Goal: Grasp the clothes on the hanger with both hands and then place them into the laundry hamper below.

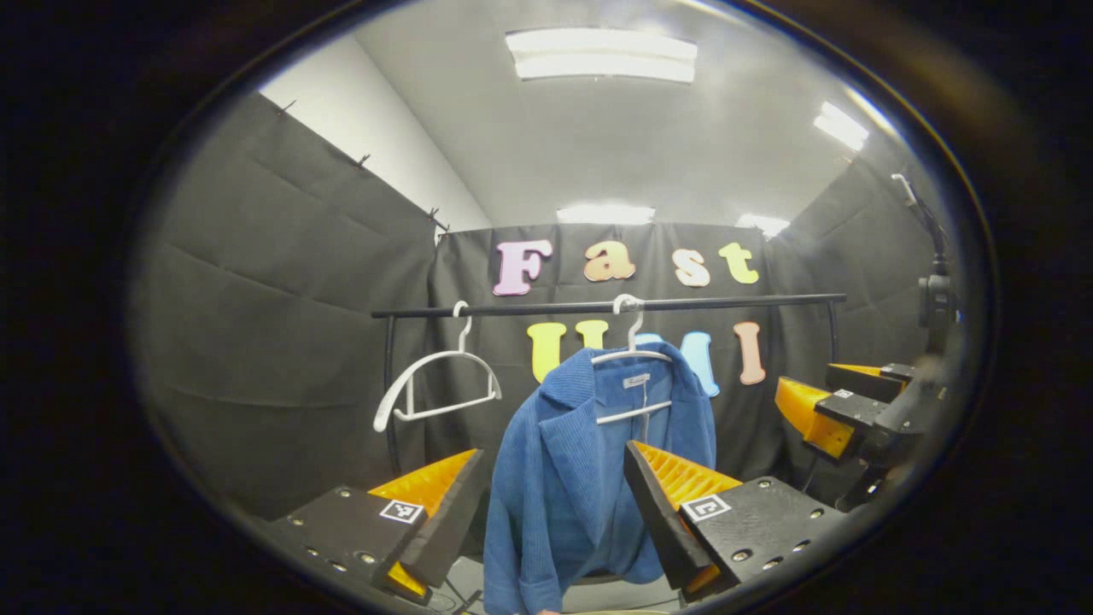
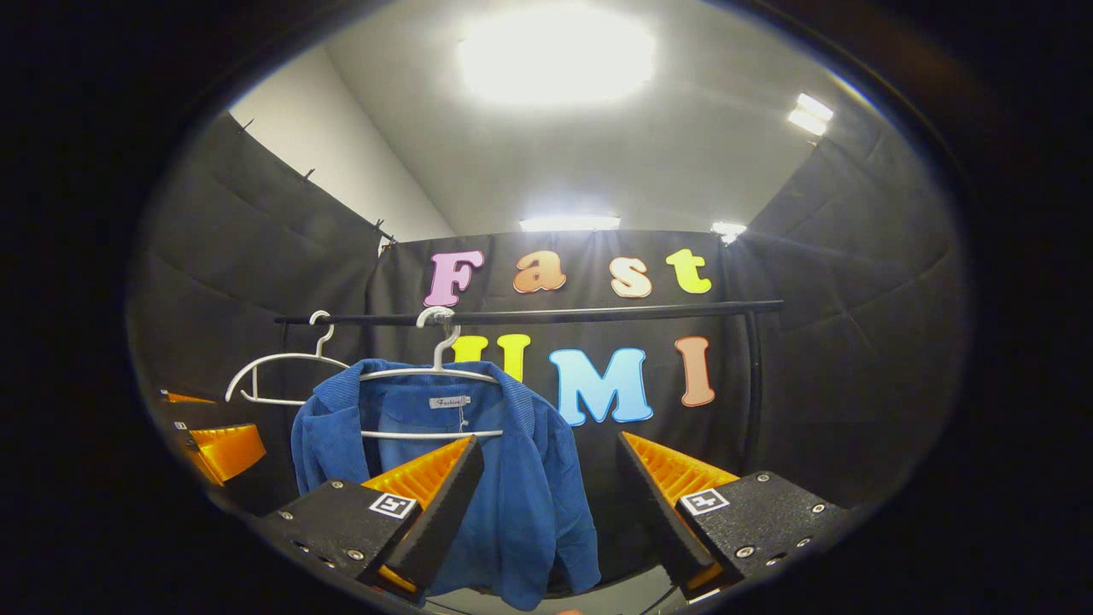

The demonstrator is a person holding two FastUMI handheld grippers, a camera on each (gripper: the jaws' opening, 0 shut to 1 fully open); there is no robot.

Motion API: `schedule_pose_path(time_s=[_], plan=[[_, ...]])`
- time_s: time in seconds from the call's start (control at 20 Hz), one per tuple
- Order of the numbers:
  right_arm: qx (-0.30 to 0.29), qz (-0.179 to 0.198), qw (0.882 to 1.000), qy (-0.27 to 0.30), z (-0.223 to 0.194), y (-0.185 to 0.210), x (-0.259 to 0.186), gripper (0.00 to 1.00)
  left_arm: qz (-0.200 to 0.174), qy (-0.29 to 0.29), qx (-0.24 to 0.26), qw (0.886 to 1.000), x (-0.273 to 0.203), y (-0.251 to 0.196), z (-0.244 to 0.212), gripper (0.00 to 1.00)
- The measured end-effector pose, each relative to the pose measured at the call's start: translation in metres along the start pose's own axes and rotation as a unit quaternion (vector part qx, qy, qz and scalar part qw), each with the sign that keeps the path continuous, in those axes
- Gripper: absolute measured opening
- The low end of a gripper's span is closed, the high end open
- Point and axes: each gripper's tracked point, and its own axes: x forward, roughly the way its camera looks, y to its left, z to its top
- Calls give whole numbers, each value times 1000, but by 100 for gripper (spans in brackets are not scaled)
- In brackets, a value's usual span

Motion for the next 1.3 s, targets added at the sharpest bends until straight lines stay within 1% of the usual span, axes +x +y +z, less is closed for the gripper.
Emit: schedule_pose_path(time_s=[0.05,0.2,0.25,0.3,0.45,0.5,0.55,0.6,0.65,0.75,0.8,0.95,1.15,1.3], plan=[[2,6,1000,2,-2,-1,10,94,3,1,-2,1000,8,-4,-1,93],[8,24,1000,12,-12,-4,40,96,13,7,-7,1000,31,-15,-8,93],[11,30,999,15,-15,-6,49,96,18,7,-7,1000,39,-18,-10,99],[15,36,999,19,-19,-7,57,96,23,9,-6,1000,47,-20,-12,93],[24,53,998,31,-34,-10,83,96,37,16,0,999,66,-26,-20,93],[26,58,997,34,-39,-11,91,96,42,19,1,999,70,-29,-25,99],[29,64,997,39,-45,-12,100,94,47,22,2,999,75,-31,-27,93],[33,70,996,43,-50,-11,108,94,52,25,1,998,81,-32,-31,93],[39,77,995,48,-55,-10,114,96,58,28,0,998,85,-32,-34,93],[53,93,992,59,-65,-6,124,96,69,32,1,997,95,-35,-41,93],[58,100,991,65,-71,-5,133,95,75,35,2,997,99,-36,-44,99],[66,113,988,78,-86,-3,150,94,92,45,10,995,114,-38,-57,99],[78,128,985,86,-99,4,166,94,126,52,13,991,126,-28,-67,99],[88,136,982,99,-110,7,176,89,142,61,21,988,137,-24,-77,99]])
